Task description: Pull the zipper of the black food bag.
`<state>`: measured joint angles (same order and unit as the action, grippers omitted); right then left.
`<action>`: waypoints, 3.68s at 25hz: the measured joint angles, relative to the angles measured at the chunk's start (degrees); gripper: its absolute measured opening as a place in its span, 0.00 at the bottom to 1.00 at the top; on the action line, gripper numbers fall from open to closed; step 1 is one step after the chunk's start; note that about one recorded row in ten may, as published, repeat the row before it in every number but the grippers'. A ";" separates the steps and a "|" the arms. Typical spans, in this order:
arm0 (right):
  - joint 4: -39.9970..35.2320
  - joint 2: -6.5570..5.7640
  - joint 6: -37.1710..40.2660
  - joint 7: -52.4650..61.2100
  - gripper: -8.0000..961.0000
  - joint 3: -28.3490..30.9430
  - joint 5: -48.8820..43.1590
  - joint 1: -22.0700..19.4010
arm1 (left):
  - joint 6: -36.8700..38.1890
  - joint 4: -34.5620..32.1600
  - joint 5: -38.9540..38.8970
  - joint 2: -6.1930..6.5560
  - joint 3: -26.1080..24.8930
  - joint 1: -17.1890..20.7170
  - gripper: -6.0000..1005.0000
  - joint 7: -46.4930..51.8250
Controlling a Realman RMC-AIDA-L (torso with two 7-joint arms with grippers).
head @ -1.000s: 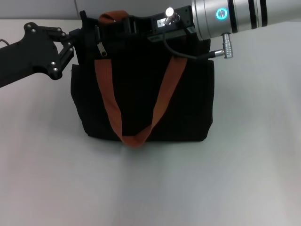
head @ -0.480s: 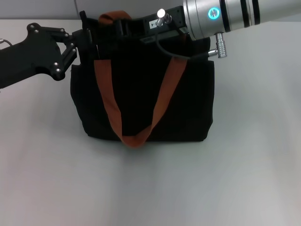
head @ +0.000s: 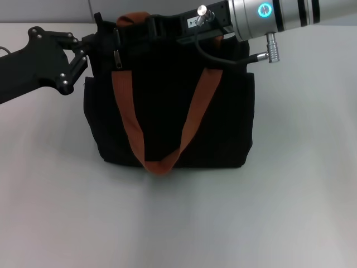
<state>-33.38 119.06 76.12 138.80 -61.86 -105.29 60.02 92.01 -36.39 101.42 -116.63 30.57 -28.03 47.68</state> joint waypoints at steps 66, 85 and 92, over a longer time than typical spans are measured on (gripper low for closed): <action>1.89 0.35 -4.39 0.41 0.39 -4.73 2.19 1.67 | -0.78 0.11 0.01 -0.61 -0.09 -0.95 0.08 0.32; 2.19 0.29 -5.12 0.38 0.21 -5.22 2.01 2.37 | -0.50 0.00 0.01 -0.62 -0.30 -0.83 0.09 0.39; 1.77 0.41 -6.52 -0.17 0.21 -8.07 2.08 2.33 | -0.38 0.00 0.00 -0.61 -0.32 -0.67 0.09 0.39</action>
<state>-31.62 119.47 69.60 138.63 -69.93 -103.21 62.35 91.63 -36.39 101.42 -117.24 30.24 -28.70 48.07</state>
